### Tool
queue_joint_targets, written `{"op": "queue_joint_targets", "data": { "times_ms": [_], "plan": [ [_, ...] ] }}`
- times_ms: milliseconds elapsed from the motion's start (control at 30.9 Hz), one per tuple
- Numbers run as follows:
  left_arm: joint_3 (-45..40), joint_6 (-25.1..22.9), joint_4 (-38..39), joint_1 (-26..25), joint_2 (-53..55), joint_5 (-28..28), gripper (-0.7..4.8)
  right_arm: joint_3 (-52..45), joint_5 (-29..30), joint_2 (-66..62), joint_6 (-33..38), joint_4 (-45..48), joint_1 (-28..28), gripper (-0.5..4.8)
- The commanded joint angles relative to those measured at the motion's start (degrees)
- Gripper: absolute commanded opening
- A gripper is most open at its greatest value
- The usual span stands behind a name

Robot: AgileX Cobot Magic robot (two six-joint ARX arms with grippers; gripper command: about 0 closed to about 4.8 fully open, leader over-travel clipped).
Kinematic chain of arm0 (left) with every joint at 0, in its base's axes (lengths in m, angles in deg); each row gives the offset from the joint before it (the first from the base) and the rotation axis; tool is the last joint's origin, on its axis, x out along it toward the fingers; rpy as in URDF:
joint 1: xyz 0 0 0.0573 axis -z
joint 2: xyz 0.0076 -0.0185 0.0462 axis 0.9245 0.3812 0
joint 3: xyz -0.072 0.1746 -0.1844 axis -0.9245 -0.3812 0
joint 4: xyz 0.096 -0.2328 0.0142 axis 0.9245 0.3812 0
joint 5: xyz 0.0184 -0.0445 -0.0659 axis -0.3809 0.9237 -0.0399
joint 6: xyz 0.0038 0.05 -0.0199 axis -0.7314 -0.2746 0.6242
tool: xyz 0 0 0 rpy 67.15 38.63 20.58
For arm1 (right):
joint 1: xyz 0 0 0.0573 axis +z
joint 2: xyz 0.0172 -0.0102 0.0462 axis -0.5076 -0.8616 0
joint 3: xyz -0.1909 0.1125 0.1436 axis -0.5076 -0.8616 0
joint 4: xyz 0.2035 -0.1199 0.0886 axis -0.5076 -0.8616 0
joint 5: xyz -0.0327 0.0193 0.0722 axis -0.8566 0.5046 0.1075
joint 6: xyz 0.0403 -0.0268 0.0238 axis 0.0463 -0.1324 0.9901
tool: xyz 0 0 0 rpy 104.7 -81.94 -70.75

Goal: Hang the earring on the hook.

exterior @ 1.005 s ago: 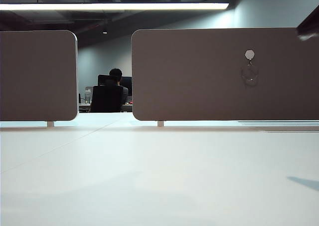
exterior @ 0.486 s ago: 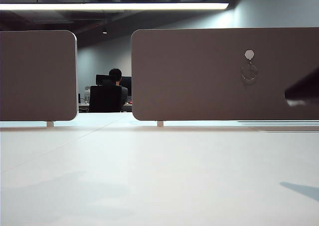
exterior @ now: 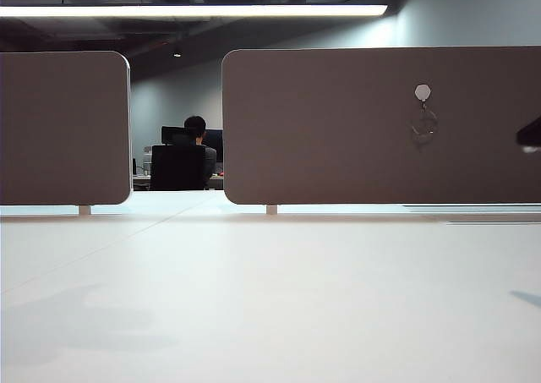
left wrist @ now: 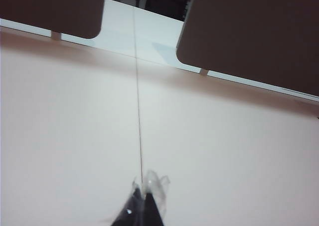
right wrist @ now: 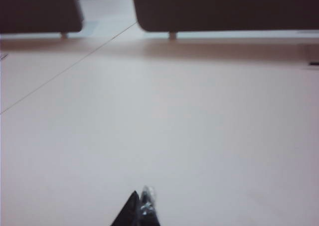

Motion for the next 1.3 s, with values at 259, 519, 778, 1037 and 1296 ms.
{"op": "queue_joint_targets", "data": {
  "times_ms": [259,519,778,1037,1296],
  "plan": [
    [0.11,-0.07,-0.39,0.0,0.02,-0.28,-0.03,-0.31,3.37,0.04,1.31,1.66,-4.24,0.0],
    [0.13,-0.07,-0.31,-0.07,-2.32,-0.28,-0.03,-0.31,3.45,0.07,1.33,1.4,-4.22,0.0],
    [0.13,-0.07,-0.31,-1.38,-2.78,0.55,-0.03,-0.33,4.96,9.22,1.33,-1.33,-10.93,0.0],
    [0.11,-0.04,-0.33,-13.05,-2.78,2.08,-0.03,-0.31,4.55,17.09,1.31,-0.04,-21.4,0.0],
    [0.11,-0.07,-0.28,-15.39,-2.75,2.12,-0.03,-0.31,4.57,17.07,1.31,-0.81,-21.59,0.0]
  ]
}}
